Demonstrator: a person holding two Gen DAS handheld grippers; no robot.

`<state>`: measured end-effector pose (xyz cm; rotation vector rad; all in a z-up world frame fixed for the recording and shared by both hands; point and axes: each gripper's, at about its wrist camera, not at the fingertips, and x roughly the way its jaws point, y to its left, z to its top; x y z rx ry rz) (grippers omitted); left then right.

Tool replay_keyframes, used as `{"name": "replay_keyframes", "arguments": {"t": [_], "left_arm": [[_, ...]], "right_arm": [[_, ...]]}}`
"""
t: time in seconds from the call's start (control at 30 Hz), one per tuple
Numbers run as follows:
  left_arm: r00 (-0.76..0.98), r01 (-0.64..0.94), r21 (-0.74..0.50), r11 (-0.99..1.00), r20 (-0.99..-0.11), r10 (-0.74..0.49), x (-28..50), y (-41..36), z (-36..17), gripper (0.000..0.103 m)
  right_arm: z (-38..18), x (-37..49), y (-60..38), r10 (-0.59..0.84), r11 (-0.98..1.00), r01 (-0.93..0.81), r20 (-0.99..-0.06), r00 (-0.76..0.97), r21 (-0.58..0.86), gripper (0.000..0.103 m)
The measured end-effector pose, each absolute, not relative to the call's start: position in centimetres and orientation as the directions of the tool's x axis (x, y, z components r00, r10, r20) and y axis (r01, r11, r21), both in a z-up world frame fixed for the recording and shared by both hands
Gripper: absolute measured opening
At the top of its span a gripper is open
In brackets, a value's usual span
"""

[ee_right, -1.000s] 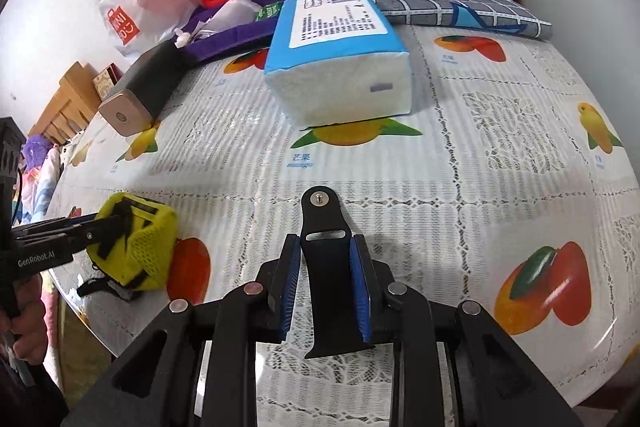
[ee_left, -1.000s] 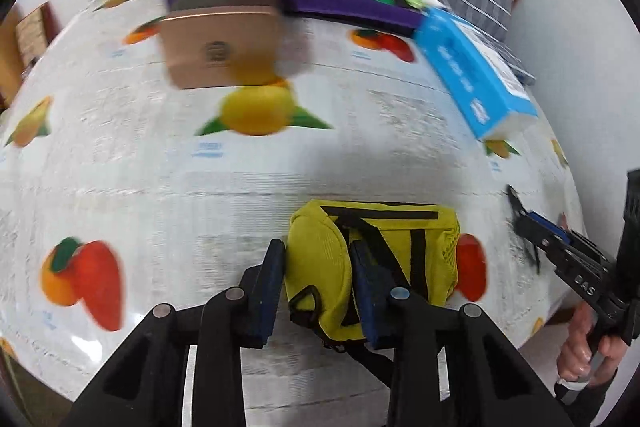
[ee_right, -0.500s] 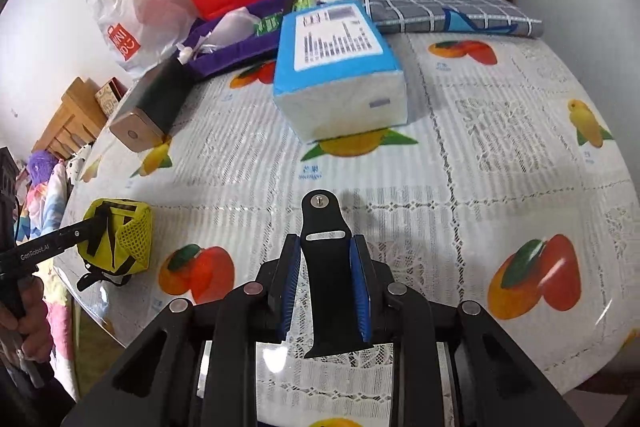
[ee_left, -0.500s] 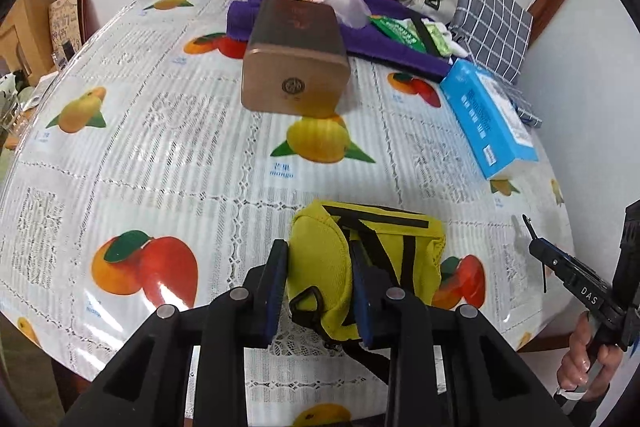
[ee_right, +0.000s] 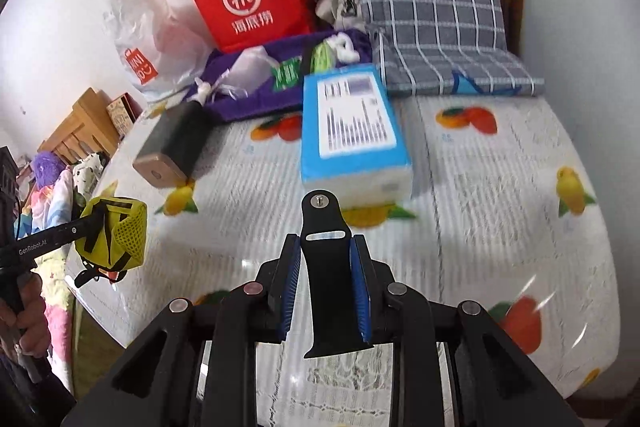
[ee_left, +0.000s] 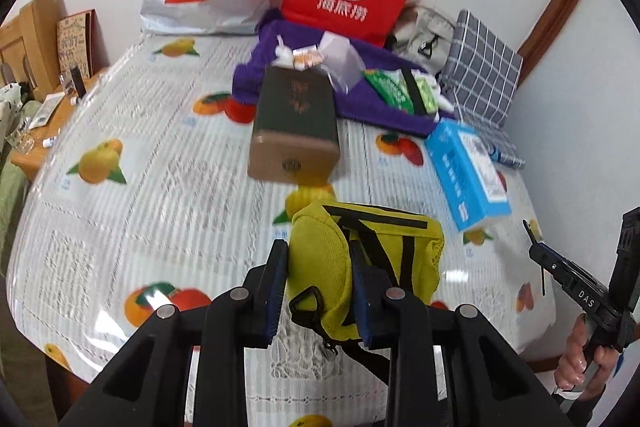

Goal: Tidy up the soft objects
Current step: 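Carry the yellow pouch with the left gripper to the towel while the right gripper follows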

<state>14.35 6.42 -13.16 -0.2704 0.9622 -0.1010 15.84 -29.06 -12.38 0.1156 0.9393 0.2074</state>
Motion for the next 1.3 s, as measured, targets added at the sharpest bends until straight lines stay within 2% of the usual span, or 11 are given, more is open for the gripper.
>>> {"name": "replay_keyframes", "arguments": {"t": [0.53, 1.3], "left_arm": [[0.644, -0.02, -0.256, 0.966, -0.742, -0.184, 19.5, 6.7, -7.7, 0.028], [0.683, 0.008, -0.234, 0.972, -0.708, -0.176, 30.0, 6.1, -4.6, 0.028]], "right_arm": [[-6.1, 21.7, -28.9, 0.223, 0.974, -0.174, -0.724, 0.652, 0.143, 0.025], [-4.3, 31.1, -26.4, 0.232, 0.971, -0.207, -0.685, 0.691, 0.12, 0.025]]}}
